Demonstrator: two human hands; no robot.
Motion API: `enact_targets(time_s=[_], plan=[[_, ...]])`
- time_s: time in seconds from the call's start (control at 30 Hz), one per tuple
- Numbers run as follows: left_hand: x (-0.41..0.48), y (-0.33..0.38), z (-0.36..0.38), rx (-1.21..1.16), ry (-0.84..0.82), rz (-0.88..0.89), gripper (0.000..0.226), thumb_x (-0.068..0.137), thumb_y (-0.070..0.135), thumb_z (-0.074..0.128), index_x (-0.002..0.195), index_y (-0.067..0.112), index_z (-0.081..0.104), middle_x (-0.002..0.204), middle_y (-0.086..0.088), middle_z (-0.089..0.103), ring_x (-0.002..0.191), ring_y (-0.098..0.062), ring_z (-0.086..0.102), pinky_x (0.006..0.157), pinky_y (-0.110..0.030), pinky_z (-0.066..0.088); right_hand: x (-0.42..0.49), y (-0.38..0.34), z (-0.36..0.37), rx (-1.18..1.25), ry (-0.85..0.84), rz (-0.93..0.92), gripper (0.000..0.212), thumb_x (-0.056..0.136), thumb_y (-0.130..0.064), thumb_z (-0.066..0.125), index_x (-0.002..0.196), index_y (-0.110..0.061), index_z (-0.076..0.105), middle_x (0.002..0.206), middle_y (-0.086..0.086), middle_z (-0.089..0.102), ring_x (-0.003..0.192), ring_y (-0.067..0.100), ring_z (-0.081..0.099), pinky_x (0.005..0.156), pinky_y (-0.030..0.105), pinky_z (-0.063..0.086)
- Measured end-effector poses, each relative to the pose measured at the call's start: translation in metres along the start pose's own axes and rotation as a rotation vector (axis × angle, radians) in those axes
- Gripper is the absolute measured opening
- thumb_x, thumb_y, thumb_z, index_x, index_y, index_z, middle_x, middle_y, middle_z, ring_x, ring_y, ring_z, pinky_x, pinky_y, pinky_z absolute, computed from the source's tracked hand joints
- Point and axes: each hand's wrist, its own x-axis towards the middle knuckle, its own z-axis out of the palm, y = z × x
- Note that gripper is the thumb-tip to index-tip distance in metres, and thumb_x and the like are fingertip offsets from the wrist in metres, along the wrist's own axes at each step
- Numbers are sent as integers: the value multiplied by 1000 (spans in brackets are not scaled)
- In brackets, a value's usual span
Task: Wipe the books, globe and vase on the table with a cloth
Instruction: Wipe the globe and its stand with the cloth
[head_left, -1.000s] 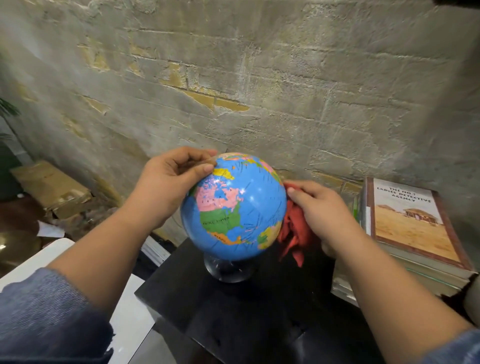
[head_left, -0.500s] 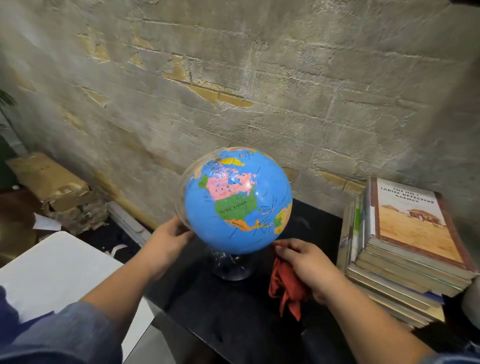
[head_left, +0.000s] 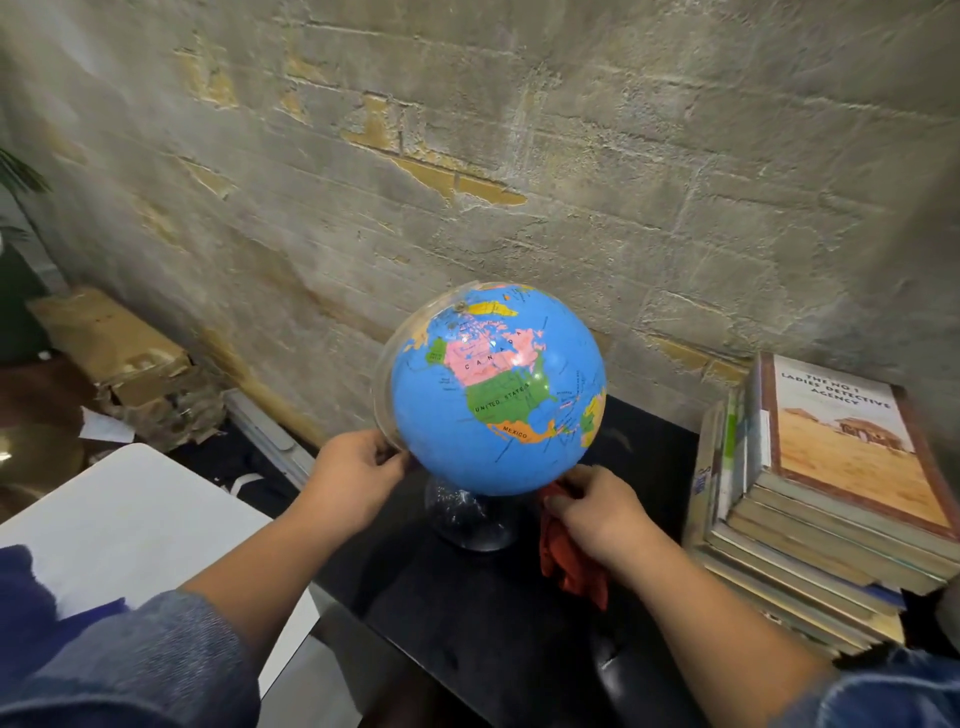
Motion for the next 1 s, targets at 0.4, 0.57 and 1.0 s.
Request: enact_targets(time_s=[0.4,0.57,1.0], plan=[[2,0,-3,151,-16,-2,14,87,23,64,93,15,73,80,1,71,77,-14,64,64,-24,43,16,12,28,-327,-29,-216,28,92,-31,54,118,-33,65,119,-13,50,97,12,59,80,21,49],[1,5,-4,168,-35,-1,10,87,22,64,86,15,72,66,7,62,67,-12,59,57,-23,37,16,13,36,-424,-188,-228,38,86,-38,53,123,-33,60,128,-8,50,113,19,55,97,29,47],[-3,10,-6,191,-43,-24,19,88,24,62,72,14,64,54,4,50,64,-21,52,59,-25,35,10,5,34,-466,-196,-332,41,87,-40,52,126,-30,60,130,-8,51,120,18,51,102,32,44]])
